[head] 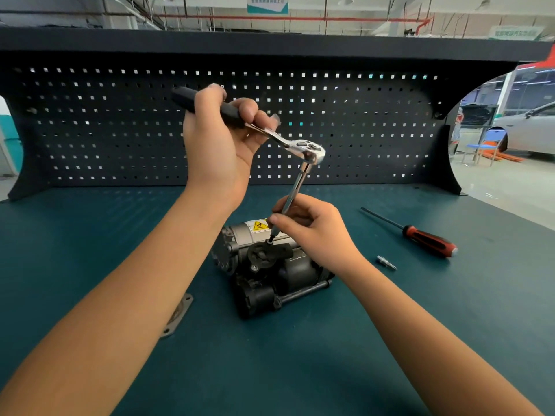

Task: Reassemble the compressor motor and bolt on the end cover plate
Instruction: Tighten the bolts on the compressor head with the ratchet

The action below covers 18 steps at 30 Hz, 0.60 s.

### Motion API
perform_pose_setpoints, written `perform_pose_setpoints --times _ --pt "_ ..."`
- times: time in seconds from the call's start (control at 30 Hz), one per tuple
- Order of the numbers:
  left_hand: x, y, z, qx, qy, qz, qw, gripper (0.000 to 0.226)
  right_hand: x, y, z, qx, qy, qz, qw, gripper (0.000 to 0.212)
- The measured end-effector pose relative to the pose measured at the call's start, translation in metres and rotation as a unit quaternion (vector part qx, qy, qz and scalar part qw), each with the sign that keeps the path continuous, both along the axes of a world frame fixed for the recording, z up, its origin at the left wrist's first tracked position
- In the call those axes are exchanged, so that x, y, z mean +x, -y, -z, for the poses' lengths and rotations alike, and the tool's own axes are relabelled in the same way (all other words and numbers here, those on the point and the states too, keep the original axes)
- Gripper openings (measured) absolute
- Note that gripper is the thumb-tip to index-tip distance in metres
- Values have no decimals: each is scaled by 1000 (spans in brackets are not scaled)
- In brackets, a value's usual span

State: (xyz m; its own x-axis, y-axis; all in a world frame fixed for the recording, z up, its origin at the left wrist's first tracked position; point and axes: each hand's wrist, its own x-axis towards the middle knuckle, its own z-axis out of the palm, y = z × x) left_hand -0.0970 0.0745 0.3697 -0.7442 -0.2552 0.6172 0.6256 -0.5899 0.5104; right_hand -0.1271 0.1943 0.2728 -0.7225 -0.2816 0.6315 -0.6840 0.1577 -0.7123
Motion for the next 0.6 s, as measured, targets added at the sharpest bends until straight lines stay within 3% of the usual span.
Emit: perform_pose_setpoints --times 0.23,0.37,0.6 --pt "-6 -14 -11 79 44 -25 996 16 3 7 6 -21 -11 31 999 27" --pt "-11 -16 -15 80 75 -29 994 13 4 13 11 -50 -9 56 997 28" --pt "-25 -12 -26 43 150 59 986 22 4 16 17 -61 -22 87 994 25"
